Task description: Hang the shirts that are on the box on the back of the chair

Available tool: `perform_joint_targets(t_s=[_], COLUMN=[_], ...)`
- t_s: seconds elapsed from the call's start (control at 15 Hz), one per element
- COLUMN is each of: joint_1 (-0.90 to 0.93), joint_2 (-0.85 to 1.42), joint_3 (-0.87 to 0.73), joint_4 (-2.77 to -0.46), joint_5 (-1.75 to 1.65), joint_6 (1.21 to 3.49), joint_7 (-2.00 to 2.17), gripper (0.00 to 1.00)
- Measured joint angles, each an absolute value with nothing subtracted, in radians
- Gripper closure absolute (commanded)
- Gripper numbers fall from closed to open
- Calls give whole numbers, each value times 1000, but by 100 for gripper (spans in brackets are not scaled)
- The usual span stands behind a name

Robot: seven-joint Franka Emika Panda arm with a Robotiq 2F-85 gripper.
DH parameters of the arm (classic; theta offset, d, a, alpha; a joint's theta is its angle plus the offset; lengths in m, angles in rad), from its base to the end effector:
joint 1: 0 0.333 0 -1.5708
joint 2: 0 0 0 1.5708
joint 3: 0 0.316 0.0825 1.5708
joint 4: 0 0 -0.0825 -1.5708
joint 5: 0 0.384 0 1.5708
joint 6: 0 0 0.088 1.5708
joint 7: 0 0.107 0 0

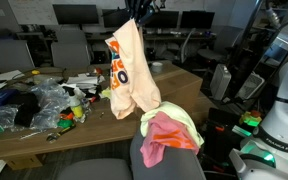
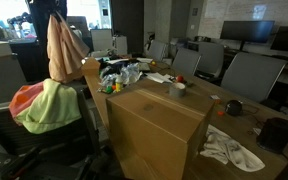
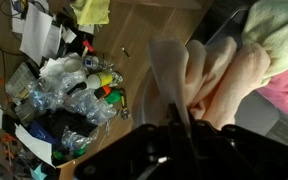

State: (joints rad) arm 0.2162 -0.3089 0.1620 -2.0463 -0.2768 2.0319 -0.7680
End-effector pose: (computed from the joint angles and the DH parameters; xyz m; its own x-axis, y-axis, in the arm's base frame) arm 0.4590 0.1758 0.6007 0.3368 0.9411 -0.0300 0.8626 -0.2957 0.4106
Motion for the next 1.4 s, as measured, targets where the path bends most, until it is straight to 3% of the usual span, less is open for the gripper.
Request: perform_joint_targets(t_s=[1.0, 1.4], joint_1=[247, 316], joint_2=[-478, -495], joint_3=[248, 255], joint_4=[-2299, -2312], joint_5=[-547, -495], joint_6=[2022, 1879], joint_7=[-618, -620], gripper=[99, 99])
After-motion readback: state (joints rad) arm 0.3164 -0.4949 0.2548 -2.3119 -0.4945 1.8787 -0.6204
